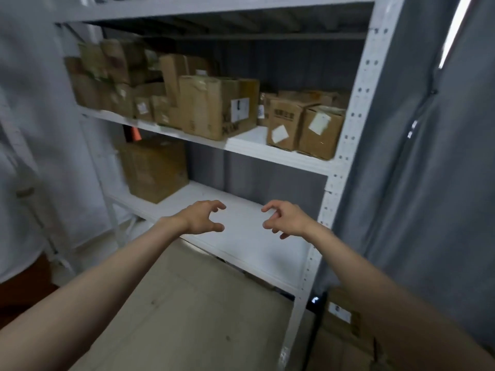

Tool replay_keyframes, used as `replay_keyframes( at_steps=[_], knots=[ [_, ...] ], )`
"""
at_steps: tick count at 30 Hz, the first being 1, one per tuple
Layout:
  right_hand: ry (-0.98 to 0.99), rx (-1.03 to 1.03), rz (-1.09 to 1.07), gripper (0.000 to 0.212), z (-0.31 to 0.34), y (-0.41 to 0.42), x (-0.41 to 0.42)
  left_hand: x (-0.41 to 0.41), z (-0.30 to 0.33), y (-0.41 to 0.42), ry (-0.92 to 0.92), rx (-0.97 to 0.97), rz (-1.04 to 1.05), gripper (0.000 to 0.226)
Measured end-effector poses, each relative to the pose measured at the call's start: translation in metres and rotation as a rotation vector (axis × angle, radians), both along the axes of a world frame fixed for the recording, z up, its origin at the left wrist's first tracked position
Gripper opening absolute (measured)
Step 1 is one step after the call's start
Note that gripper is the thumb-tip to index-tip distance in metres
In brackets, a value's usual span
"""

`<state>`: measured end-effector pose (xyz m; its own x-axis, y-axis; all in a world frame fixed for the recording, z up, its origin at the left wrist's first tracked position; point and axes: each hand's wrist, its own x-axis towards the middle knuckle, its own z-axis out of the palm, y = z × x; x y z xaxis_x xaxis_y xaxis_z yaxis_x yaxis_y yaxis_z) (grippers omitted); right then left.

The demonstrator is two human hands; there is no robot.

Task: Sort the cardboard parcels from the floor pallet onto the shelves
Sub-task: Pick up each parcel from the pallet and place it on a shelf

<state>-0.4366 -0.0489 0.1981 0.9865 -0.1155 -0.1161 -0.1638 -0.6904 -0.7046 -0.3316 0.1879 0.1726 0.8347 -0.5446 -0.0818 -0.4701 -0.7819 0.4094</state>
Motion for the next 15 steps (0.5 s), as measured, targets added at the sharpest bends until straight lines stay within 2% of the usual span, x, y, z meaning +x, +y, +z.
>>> replay_keyframes(
  at_steps=[7, 15],
  knots=[
    [-0.047, -0.005, 0.107, 0.042, 0.017, 0.101, 0.085, 0.065, 0.024, 0.117, -0.038, 0.03, 0.109, 0.063],
    [-0.037, -0.032, 0.191, 0.041, -0.007, 0.187, 0.167, 0.113, 0.007, 0.205, -0.009, 0.04, 0.189, 0.064]
  ],
)
